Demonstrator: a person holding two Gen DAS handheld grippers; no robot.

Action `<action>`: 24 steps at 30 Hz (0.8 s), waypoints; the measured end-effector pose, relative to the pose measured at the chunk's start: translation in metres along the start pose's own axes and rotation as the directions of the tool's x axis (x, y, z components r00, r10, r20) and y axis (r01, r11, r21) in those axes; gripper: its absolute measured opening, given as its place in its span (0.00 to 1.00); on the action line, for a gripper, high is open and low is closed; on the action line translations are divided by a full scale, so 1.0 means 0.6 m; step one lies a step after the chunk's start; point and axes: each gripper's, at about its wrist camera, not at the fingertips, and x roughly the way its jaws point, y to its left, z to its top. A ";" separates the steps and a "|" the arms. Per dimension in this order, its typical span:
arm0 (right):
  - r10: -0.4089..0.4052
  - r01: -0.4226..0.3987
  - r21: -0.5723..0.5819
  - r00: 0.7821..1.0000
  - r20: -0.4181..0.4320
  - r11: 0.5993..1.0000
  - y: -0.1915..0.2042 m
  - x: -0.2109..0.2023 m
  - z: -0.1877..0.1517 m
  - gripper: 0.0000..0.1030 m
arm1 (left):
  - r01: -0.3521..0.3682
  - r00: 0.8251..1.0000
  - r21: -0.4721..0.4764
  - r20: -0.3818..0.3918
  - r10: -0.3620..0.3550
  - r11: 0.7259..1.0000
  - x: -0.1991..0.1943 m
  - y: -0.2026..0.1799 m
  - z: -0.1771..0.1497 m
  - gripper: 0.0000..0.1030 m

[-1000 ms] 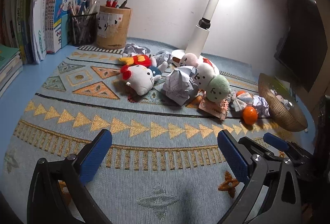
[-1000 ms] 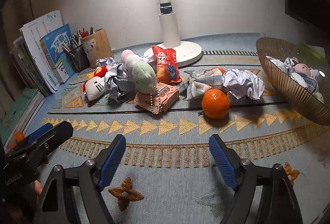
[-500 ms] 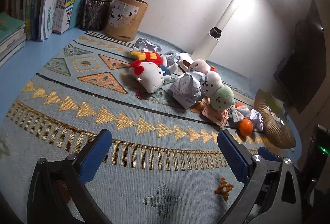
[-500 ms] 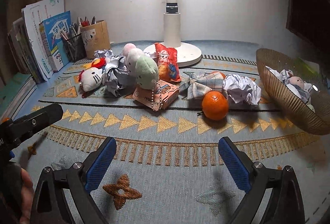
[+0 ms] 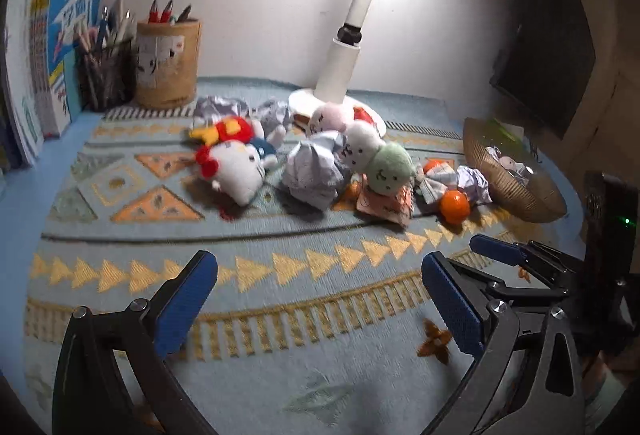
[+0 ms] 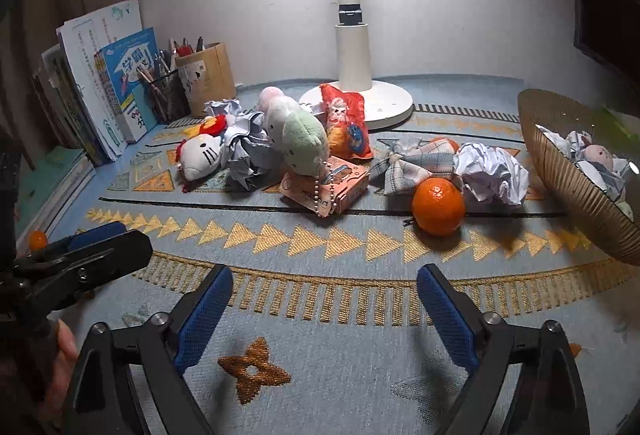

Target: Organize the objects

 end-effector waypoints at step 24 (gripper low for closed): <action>0.186 -0.185 0.044 0.982 -0.026 0.982 -0.035 0.086 0.147 0.29 | 0.142 0.982 0.295 -0.161 -0.098 0.945 0.169 -0.027 0.078 0.43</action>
